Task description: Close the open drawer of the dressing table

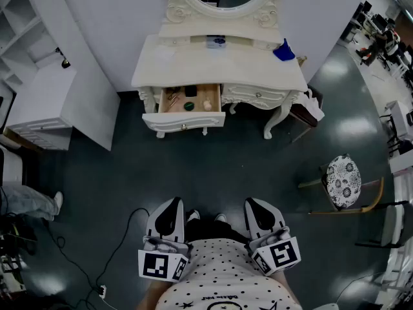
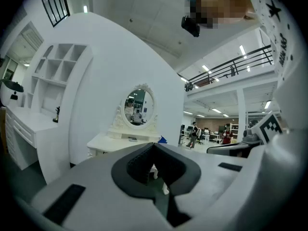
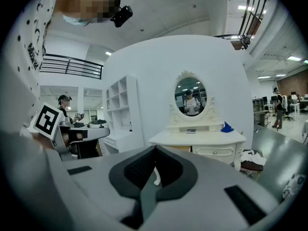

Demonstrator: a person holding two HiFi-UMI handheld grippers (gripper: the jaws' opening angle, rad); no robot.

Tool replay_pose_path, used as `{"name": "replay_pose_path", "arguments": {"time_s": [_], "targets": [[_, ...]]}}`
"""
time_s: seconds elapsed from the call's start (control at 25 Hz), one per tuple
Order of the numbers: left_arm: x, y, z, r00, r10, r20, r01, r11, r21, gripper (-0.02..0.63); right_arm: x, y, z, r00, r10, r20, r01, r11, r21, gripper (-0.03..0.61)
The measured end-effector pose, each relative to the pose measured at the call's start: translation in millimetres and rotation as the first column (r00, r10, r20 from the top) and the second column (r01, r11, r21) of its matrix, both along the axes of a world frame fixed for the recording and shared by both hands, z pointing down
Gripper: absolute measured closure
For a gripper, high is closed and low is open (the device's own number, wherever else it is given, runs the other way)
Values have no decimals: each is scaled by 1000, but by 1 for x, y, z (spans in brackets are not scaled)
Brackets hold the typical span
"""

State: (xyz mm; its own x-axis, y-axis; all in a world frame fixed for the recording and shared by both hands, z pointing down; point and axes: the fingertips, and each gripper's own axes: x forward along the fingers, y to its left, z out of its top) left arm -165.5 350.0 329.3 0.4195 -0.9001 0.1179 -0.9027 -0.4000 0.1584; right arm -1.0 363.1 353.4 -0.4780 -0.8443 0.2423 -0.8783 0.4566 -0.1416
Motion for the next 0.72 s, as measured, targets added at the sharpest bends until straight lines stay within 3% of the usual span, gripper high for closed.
{"name": "replay_pose_path", "arguments": {"time_s": [0.72], "targets": [[30,9,-2,1000,-17,10,16,1000,24,602,32,14,-4,999,-36,11,36,998,44,569]]}}
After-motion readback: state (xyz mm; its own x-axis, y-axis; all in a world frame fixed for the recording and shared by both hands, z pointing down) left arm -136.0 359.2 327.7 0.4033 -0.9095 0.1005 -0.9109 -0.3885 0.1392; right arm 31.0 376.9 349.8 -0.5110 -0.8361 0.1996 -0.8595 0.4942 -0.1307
